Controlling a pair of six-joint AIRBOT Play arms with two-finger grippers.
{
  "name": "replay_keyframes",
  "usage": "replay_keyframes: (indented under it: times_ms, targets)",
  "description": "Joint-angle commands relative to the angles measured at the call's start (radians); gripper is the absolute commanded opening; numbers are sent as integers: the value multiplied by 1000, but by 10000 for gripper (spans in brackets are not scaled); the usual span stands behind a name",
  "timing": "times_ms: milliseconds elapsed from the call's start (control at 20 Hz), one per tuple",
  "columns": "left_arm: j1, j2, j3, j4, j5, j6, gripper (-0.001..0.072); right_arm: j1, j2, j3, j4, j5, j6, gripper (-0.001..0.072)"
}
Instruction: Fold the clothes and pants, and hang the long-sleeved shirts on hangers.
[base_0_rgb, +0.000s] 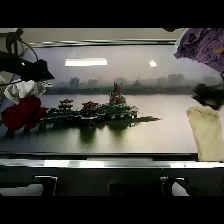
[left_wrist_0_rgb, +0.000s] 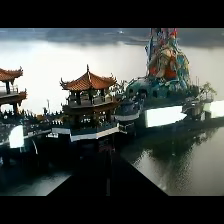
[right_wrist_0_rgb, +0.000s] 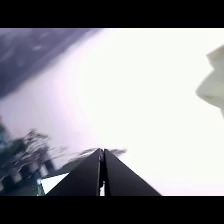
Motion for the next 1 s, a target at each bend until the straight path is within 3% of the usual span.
replay_keyframes:
  times_ms: [0,150,250,950]
  targets:
    - [-95,119,-190,92,106,24,17,414,2,20,-43,-88,-41,28]
    - [-150,258,-379,92,204,20,18,668,-2,20,-235,-101,62,28]
    - [-165,316,-444,101,222,20,18,743,-1,21,-264,-111,72,28]
    - [-164,330,-460,105,196,20,19,761,-1,20,-253,-127,72,30]
